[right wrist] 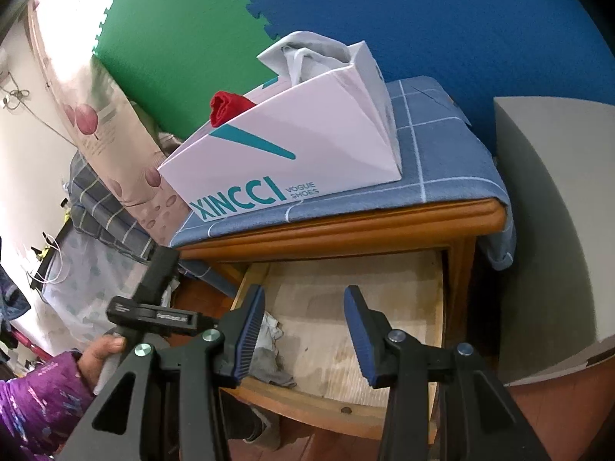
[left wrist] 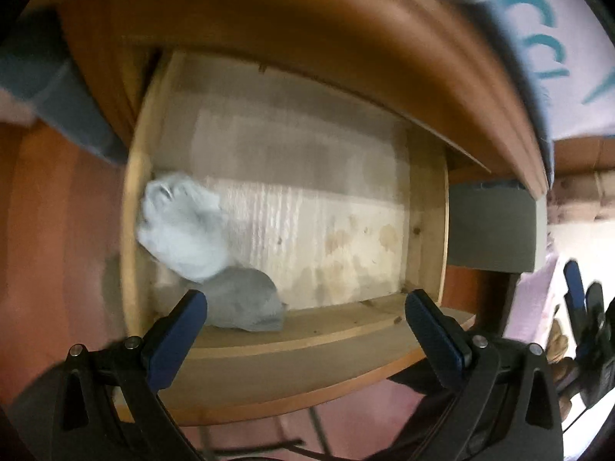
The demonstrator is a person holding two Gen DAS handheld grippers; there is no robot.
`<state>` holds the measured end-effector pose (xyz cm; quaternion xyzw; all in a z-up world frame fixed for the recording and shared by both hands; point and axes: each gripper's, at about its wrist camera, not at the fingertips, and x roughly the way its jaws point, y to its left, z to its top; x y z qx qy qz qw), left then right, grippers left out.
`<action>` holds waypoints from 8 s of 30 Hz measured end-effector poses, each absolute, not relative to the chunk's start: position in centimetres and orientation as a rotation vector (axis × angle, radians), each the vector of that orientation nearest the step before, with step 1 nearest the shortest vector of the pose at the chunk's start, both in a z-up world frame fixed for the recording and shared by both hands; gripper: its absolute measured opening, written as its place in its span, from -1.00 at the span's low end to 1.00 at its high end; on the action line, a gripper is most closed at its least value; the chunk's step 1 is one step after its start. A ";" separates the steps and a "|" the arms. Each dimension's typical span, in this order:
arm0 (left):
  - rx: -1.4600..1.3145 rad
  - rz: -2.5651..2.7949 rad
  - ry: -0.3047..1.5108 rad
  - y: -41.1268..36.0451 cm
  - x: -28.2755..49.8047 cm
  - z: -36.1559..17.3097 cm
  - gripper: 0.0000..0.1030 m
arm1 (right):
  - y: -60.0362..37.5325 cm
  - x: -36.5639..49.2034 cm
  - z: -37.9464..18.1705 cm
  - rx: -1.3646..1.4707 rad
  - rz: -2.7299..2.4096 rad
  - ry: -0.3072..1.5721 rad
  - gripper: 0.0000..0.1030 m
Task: Take underwear out of drawer
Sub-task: 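Reach the left gripper into the drawer toward the grey sock, then close the left gripper on the grey sock and lift it, then carry the grey sock into the white box and open the left gripper, then withdraw the left gripper from the box, then reach the right gripper into the drawer and grasp the white underwear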
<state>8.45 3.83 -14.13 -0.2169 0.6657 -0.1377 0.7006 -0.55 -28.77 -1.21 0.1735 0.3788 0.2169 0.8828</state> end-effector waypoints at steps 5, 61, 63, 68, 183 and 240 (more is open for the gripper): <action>-0.441 -0.245 1.537 3.2 8.8 -15.6 0.98 | -29.8 -0.4 -1.5 0.425 0.470 0.801 -0.15; -0.378 -0.095 1.671 0.8 7.4 -19.8 -0.31 | -31.2 0.5 -3.5 0.546 0.477 0.889 -0.15; -0.405 -0.157 1.614 0.3 6.8 -18.2 -0.31 | -31.1 0.6 -3.6 0.539 0.475 0.895 -0.15; -0.394 -0.240 1.454 -1.4 4.8 -13.1 -0.30 | -30.8 0.7 -3.8 0.514 0.460 0.908 -0.15; 0.170 -0.062 0.618 -5.2 10.0 11.2 0.99 | -26.7 1.4 -5.5 0.289 0.444 1.020 -0.15; -0.085 0.103 0.885 12.4 4.6 -1.1 0.98 | 2.5 8.5 -19.6 -0.575 0.816 1.345 0.10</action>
